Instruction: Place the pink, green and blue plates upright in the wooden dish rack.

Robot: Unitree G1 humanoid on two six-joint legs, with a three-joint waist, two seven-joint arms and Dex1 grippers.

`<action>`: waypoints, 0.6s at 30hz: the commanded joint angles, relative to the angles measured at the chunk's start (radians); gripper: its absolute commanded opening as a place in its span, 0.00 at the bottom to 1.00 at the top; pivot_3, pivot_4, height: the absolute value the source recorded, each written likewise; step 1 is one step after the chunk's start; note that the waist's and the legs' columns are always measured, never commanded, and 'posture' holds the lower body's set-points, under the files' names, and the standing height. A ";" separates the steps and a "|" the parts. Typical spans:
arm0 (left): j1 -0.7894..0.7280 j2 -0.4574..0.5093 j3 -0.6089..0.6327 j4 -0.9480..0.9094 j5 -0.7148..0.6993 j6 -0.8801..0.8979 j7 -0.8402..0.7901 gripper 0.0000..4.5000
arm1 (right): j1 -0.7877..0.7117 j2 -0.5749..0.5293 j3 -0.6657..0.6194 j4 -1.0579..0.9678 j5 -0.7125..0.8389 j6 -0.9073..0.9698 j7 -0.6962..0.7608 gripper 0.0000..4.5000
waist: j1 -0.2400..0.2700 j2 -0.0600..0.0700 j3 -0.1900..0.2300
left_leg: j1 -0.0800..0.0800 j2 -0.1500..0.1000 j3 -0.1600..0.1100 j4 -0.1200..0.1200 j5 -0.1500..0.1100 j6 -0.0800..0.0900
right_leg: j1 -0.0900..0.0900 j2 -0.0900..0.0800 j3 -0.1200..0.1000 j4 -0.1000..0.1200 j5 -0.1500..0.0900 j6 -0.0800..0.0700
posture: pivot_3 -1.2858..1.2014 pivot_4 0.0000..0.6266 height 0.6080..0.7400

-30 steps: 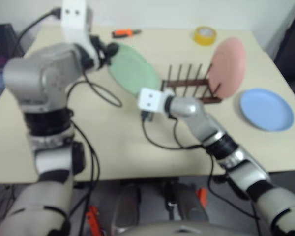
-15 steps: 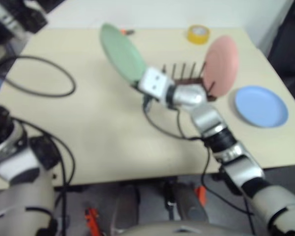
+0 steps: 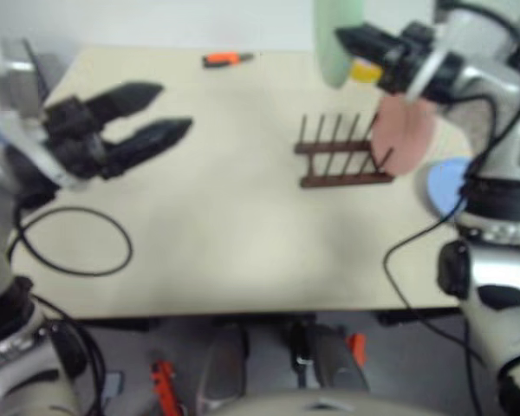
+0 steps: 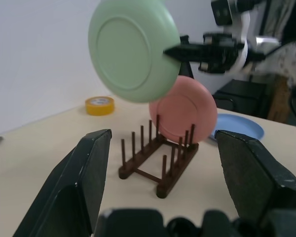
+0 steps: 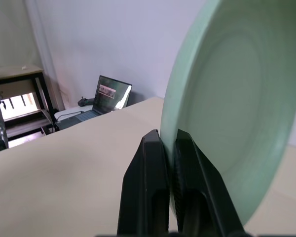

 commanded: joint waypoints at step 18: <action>0.014 0.012 -0.145 0.007 -0.014 -0.138 -0.015 0.81 | 0.127 -0.207 -0.009 -0.004 0.129 0.169 0.113 0.00 | -0.005 0.001 0.001 | -0.001 -0.001 0.001 -0.001 0.000 0.000 | -0.001 0.004 0.000 0.000 0.000 0.000 | 0.52 0.24 1.00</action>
